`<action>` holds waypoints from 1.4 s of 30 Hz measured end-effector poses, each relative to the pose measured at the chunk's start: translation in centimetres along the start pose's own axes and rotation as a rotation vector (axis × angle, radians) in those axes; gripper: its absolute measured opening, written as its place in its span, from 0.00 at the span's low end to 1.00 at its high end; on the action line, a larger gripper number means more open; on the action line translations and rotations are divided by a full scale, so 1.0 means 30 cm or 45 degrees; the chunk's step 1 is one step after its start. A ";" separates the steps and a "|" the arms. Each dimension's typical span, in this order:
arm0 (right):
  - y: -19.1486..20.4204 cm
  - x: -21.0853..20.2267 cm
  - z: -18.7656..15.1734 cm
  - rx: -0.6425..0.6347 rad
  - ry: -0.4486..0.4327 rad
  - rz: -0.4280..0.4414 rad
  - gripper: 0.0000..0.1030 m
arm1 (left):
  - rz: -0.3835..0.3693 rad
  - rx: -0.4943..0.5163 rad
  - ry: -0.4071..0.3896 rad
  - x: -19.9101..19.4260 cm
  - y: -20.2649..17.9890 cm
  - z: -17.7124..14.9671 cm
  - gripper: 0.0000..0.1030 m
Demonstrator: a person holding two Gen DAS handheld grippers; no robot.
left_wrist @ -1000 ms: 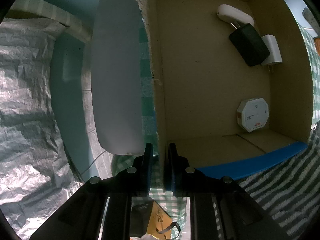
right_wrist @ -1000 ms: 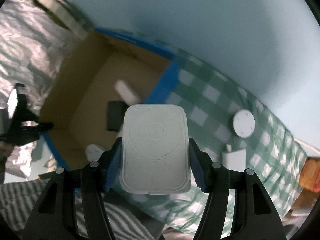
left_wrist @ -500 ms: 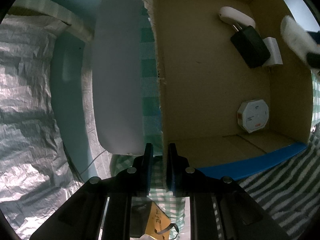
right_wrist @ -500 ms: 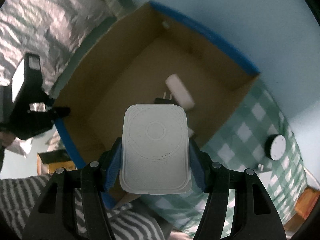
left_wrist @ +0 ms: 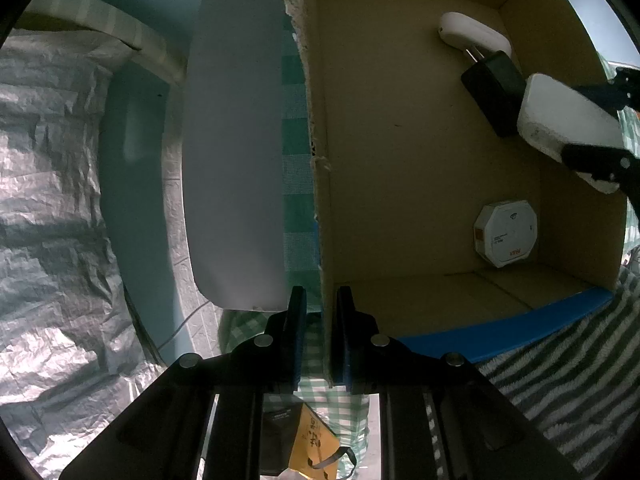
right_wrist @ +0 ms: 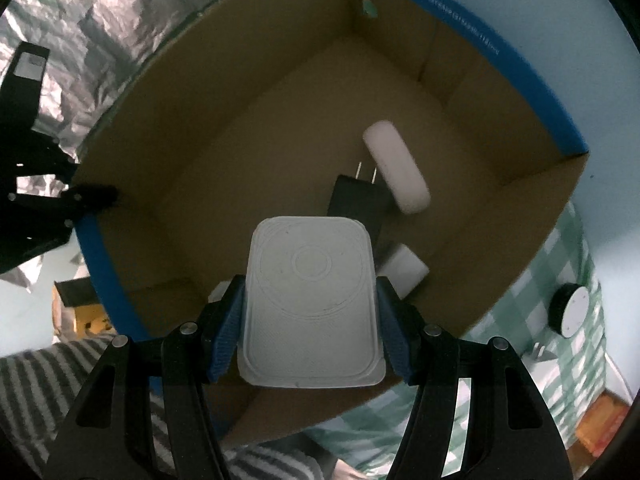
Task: Organize rigid objects
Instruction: 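Carry the rectangular power bank into the box and release it, then return the right tool to the table and grasp the white plug charger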
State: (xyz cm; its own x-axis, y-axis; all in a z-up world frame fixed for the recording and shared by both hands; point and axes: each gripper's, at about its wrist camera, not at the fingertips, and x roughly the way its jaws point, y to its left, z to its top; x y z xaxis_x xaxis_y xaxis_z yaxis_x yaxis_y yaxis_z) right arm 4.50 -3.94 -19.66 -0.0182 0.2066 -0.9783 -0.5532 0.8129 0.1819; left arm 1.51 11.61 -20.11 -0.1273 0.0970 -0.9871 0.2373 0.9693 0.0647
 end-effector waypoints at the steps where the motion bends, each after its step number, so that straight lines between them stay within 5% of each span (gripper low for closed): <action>1: 0.000 0.007 -0.003 -0.002 0.003 0.007 0.61 | 0.001 0.000 0.000 0.000 0.000 -0.001 0.15; 8: 0.018 0.010 -0.013 -0.039 0.003 0.014 0.62 | 0.003 0.001 0.003 0.004 -0.002 -0.002 0.15; 27: -0.086 -0.238 -0.098 0.067 -0.177 0.040 0.61 | 0.011 -0.002 0.016 0.009 0.003 -0.012 0.15; 42: -0.395 -0.269 -0.270 0.233 -0.142 -0.080 0.61 | 0.030 -0.012 0.020 -0.004 0.005 -0.010 0.15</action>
State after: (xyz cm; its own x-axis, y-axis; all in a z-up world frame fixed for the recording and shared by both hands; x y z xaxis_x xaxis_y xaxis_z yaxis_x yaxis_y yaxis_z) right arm 4.46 -19.65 -14.72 0.1093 0.2027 -0.9731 -0.3896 0.9094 0.1457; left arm 1.27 11.80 -19.93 -0.1365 0.1235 -0.9829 0.2313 0.9688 0.0896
